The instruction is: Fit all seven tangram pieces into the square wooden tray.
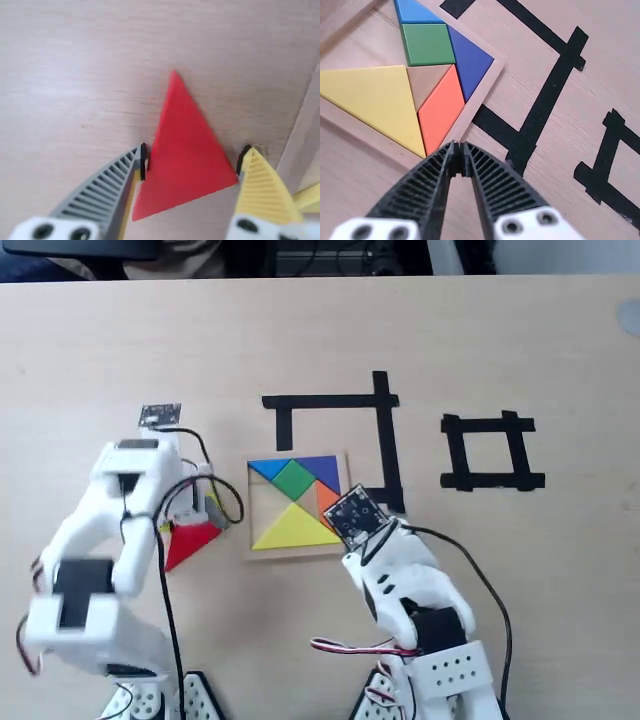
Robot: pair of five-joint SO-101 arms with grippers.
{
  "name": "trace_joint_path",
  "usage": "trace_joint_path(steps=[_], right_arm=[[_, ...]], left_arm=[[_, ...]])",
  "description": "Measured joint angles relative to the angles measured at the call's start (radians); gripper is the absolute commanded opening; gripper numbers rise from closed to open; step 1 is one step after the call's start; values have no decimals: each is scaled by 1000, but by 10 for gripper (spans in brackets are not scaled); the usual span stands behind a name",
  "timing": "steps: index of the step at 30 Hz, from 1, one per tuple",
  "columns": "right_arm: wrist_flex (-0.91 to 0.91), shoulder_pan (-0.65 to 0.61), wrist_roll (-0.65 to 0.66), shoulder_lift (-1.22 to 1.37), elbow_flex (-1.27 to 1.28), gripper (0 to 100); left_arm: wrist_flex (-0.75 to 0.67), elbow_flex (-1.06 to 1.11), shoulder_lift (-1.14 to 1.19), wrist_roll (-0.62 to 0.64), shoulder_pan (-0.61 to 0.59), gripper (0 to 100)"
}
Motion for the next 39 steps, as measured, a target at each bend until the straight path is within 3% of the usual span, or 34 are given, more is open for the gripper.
trace_joint_path(steps=[4, 9, 18, 25, 29, 39], right_arm=[[0, 0, 0, 0, 0, 15], [0, 0, 0, 0, 0, 15], [0, 0, 0, 0, 0, 15], [0, 0, 0, 0, 0, 15], [0, 0, 0, 0, 0, 15], [0, 0, 0, 0, 0, 13]], left_arm=[[184, -265, 218, 2, -11, 292], [209, -361, 267, -9, -12, 305], [187, -361, 25, -169, -12, 305], [350, -253, -221, -356, 32, 304], [356, -117, -227, -420, 51, 298], [213, -64, -109, -631, 55, 131]])
